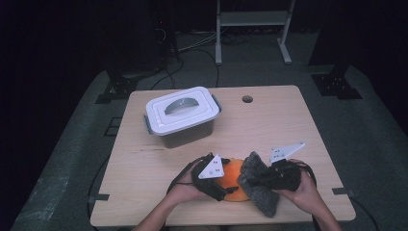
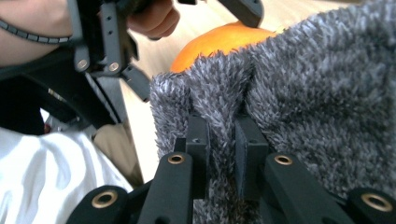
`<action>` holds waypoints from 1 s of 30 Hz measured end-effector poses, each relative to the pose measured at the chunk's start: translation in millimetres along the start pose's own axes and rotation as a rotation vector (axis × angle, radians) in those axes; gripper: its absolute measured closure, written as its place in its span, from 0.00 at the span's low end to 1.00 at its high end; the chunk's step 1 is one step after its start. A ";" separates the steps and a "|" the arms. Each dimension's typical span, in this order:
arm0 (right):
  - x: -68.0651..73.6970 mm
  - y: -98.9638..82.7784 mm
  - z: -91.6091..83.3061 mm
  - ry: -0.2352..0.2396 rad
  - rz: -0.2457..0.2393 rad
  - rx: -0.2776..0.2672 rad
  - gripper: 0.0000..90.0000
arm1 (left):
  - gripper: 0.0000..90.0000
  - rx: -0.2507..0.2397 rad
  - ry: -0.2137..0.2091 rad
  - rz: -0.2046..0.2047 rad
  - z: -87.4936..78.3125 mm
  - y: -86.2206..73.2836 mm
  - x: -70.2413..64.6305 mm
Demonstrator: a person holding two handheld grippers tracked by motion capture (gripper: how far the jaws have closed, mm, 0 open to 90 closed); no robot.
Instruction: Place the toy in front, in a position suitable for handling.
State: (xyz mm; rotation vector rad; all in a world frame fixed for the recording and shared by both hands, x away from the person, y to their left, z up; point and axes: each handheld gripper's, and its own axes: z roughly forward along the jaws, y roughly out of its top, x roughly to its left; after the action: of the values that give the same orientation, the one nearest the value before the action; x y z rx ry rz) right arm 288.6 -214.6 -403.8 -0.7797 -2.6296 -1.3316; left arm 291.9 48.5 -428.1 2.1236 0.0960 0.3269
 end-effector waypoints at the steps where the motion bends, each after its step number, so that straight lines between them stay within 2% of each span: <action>1: 0.0 0.6 -1.9 -0.009 0.000 -0.004 0.87 | 0.28 0.003 0.009 0.008 0.3 -0.5 -2.2; 5: -2.0 3.3 -14.0 -0.027 0.011 -0.095 0.87 | 0.31 0.009 -0.016 -0.009 -2.3 0.2 -0.9; 6: -2.6 3.6 -15.2 -0.026 0.014 -0.102 0.87 | 0.30 0.010 -0.025 -0.015 -3.1 0.5 -0.1; 8: -3.7 2.5 -13.5 -0.035 0.015 -0.083 0.86 | 0.24 0.017 -0.038 -0.026 -4.3 2.2 2.7; 10: -3.6 -0.7 -5.2 -0.036 0.008 -0.040 0.86 | 0.17 0.012 -0.049 -0.046 -6.3 4.4 6.8; 12: -2.5 -2.2 -0.2 -0.005 0.004 -0.015 0.86 | 0.10 0.031 -0.051 -0.064 -7.8 6.2 9.0; 15: -0.6 -4.2 0.4 0.023 0.000 0.003 0.86 | 0.10 0.046 -0.067 -0.065 -7.4 5.2 10.0; 16: -0.5 -5.0 0.4 0.030 0.003 0.008 0.86 | 0.12 0.051 -0.074 -0.062 -5.8 4.3 8.9; 17: -0.6 -5.3 0.5 0.036 0.004 0.012 0.86 | 0.17 0.049 -0.066 -0.043 -4.8 3.1 6.5; 19: -0.3 -4.3 -0.7 0.025 0.004 0.019 0.86 | 0.34 0.055 -0.044 -0.005 -5.6 2.9 3.5; 20: -0.4 -3.3 -2.6 0.017 0.002 0.013 0.86 | 0.42 0.052 -0.026 0.012 -6.9 4.2 3.3; 21: -1.1 -2.1 -5.0 0.014 0.001 -0.001 0.86 | 0.48 0.038 0.011 0.036 -8.4 5.5 2.6; 23: -2.3 0.9 -10.6 0.005 0.004 -0.031 0.87 | 0.49 0.026 0.041 0.051 -9.3 7.3 2.3; 25: -4.2 3.5 -14.5 -0.008 0.015 -0.066 0.87 | 0.49 0.005 0.080 0.099 -9.7 7.4 0.3; 26: -5.5 4.2 -15.5 -0.013 0.024 -0.090 0.87 | 0.48 0.003 0.084 0.113 -9.6 7.3 0.0; 28: -8.5 5.2 -14.6 -0.031 0.039 -0.120 0.87 | 0.45 -0.002 0.078 0.104 -9.2 6.0 0.7; 30: -10.6 4.9 -9.5 -0.026 0.045 -0.101 0.86 | 0.37 0.013 0.053 0.083 -9.2 5.8 3.1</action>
State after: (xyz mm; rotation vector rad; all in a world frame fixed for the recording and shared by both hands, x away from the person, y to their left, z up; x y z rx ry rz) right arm 298.7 -223.8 -397.6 -0.8693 -2.5647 -1.4612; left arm 292.1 53.5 -418.0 2.1363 0.0413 0.4321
